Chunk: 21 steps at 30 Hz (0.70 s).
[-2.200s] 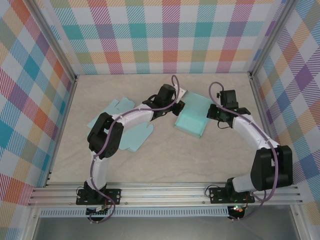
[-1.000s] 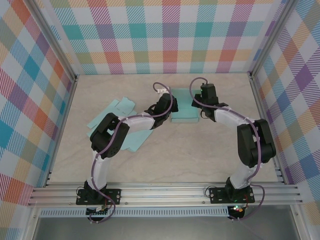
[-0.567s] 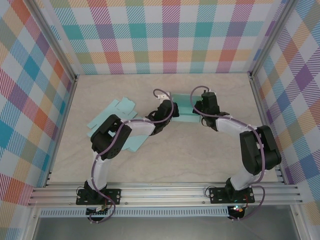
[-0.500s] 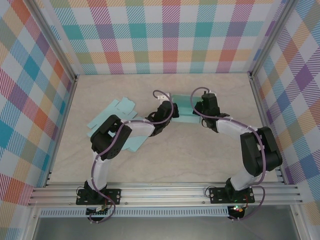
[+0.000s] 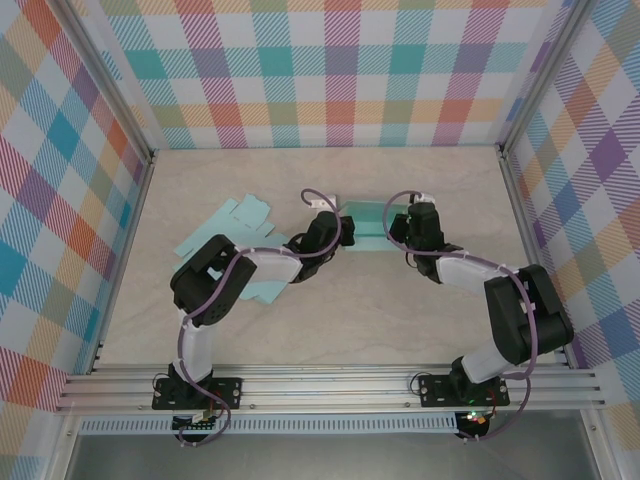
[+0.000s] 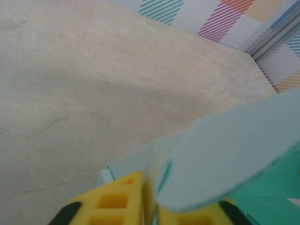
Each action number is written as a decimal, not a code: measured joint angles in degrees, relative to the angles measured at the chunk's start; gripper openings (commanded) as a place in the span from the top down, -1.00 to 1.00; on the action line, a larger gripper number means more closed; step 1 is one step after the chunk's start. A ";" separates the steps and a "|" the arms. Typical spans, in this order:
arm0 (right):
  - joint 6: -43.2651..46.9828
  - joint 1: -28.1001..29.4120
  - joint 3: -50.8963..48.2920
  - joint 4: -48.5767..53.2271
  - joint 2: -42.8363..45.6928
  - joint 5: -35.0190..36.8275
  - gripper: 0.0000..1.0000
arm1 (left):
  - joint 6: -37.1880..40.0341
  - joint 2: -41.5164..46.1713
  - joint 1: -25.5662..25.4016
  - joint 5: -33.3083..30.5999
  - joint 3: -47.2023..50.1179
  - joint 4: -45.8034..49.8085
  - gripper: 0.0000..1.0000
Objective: Fold the paper box
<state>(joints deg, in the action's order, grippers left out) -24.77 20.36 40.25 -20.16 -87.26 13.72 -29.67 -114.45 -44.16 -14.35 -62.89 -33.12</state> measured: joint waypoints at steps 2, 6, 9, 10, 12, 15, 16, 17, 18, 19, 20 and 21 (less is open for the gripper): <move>0.39 0.00 -1.20 -1.18 0.70 -0.07 0.85 | -0.74 0.55 -0.02 1.31 1.44 -0.09 0.43; 1.31 0.00 -2.91 -2.34 1.90 -0.09 0.85 | -0.63 2.29 -0.02 3.41 4.07 -0.02 0.08; 1.68 0.00 -3.76 -2.97 2.36 -0.07 0.86 | 0.04 3.78 0.00 5.14 5.75 -0.04 -0.18; 1.73 0.02 -3.93 -2.99 2.45 -0.09 0.85 | 0.48 4.33 0.00 5.75 6.45 -0.09 -0.24; 1.77 0.11 -4.20 -3.21 2.47 -0.07 0.85 | 1.33 5.75 0.00 6.95 8.26 -0.20 -0.36; 1.99 0.37 -4.66 -3.72 2.47 -0.07 0.85 | 2.49 8.11 0.00 8.39 10.75 -0.09 -0.47; 2.14 0.37 -4.90 -3.91 2.47 -0.09 0.85 | 2.75 8.85 0.00 8.79 11.39 -0.02 -0.48; 2.19 0.42 -5.16 -4.26 2.47 -0.09 0.85 | 3.08 9.64 0.00 9.18 11.98 0.00 -0.49; 2.27 0.42 -5.31 -4.50 2.47 -0.04 0.85 | 3.41 10.45 0.00 9.51 12.48 0.02 -0.50; 2.38 0.42 -5.42 -4.66 2.47 -0.04 0.85 | 3.61 11.26 0.00 10.03 13.03 0.00 -0.50; 2.51 0.46 -5.55 -4.70 2.47 -0.02 0.85 | 3.74 11.85 0.00 10.45 13.44 0.02 -0.50; 2.58 0.50 -5.68 -4.87 2.49 0.02 0.85 | 3.82 12.46 -0.02 10.93 13.86 0.00 -0.51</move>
<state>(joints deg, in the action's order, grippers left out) -22.20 20.86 34.57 -25.04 -84.77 13.74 -25.85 -102.00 -44.18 -3.42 -49.04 -33.12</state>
